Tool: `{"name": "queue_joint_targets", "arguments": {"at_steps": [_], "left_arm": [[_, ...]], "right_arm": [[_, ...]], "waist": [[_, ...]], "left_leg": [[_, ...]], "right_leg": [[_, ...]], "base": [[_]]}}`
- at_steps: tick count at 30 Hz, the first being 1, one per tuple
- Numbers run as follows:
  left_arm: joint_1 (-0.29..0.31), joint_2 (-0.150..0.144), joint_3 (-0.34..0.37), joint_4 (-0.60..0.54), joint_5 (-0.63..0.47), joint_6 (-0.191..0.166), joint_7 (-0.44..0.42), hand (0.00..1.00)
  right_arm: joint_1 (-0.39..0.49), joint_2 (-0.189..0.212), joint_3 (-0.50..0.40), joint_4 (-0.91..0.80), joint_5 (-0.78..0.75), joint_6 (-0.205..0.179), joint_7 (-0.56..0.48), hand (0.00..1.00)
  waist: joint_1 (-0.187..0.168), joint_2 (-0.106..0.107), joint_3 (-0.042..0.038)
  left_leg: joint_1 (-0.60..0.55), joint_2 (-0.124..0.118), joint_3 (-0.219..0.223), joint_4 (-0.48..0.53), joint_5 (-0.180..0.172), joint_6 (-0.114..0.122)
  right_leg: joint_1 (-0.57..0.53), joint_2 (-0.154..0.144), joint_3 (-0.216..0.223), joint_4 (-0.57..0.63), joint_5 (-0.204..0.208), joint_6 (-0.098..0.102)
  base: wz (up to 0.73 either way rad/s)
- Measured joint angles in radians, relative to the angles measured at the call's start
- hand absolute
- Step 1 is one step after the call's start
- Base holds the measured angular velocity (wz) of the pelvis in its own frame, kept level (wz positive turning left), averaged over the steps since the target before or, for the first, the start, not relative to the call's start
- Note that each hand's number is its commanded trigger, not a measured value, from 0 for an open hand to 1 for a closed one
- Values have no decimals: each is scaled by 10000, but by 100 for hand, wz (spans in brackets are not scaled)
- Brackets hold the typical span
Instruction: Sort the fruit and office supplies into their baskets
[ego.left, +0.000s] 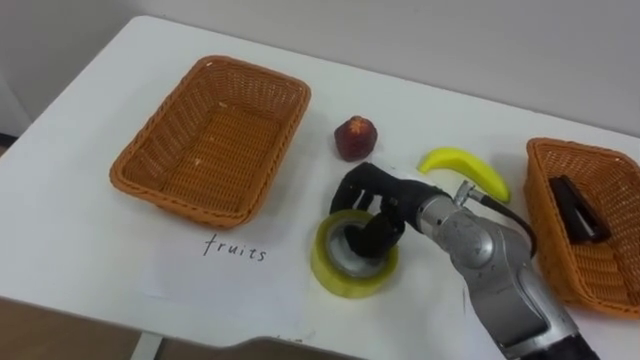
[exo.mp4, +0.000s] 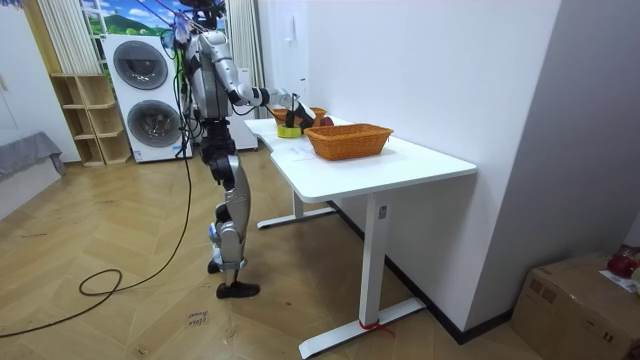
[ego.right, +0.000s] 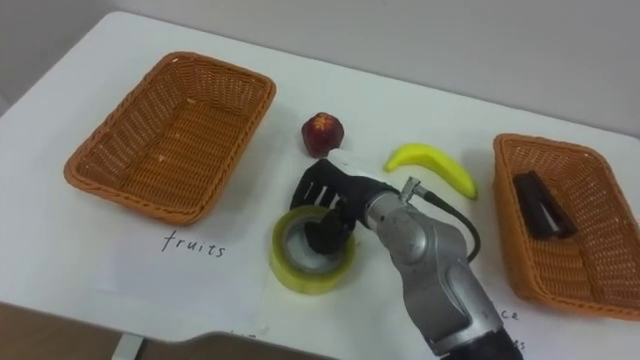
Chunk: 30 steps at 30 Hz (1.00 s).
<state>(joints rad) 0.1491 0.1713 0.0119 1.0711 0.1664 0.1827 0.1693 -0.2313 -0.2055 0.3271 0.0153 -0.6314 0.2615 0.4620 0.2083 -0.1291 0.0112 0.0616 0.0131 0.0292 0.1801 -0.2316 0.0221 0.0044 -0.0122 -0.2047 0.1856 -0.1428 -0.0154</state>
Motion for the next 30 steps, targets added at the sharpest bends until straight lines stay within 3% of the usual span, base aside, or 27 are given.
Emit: {"name": "queue_joint_targets", "arguments": {"at_steps": [4, 10, 20, 23, 30], "left_arm": [[46, 18, 291, 76, -173, -187, -25, 0], [142, -72, 664, 78, -213, -362, -27, 0], [192, -34, 1146, 351, -210, -446, -92, 0], [194, -24, 1288, 612, -192, -562, -99, 0], [235, -63, 1330, 581, -184, -634, 171, 0]], "right_arm": [[66, -298, -275, -895, 57, -107, -3, 100], [479, -322, -1244, -1979, 69, -120, -43, 100], [894, -358, -2178, -2112, 71, -130, -107, 100], [894, -385, -2475, -2113, 68, -289, -383, 100], [893, -631, -2930, -2109, 613, -454, -1239, 100]], "waist": [[-152, 6, 1], [-228, 30, -19], [-541, 174, -84], [-688, 203, -84], [-681, 118, -109]], "left_leg": [[11, 2, 4, -18, 0, 0], [95, 24, 172, -93, 2, 1], [294, 75, 251, -107, 10, 11], [381, 79, 247, -118, 10, 10], [370, 71, 316, -172, 8, 5]], "right_leg": [[7, 14, 7, -3, 1, 1], [51, 34, 107, -2, 1, 2], [207, 2, 159, 20, 3, 5], [291, 11, 165, 18, 3, 5], [204, 104, 311, 48, 11, -9]], "base": [[0], [-5], [-1], [0], [-4]]}}
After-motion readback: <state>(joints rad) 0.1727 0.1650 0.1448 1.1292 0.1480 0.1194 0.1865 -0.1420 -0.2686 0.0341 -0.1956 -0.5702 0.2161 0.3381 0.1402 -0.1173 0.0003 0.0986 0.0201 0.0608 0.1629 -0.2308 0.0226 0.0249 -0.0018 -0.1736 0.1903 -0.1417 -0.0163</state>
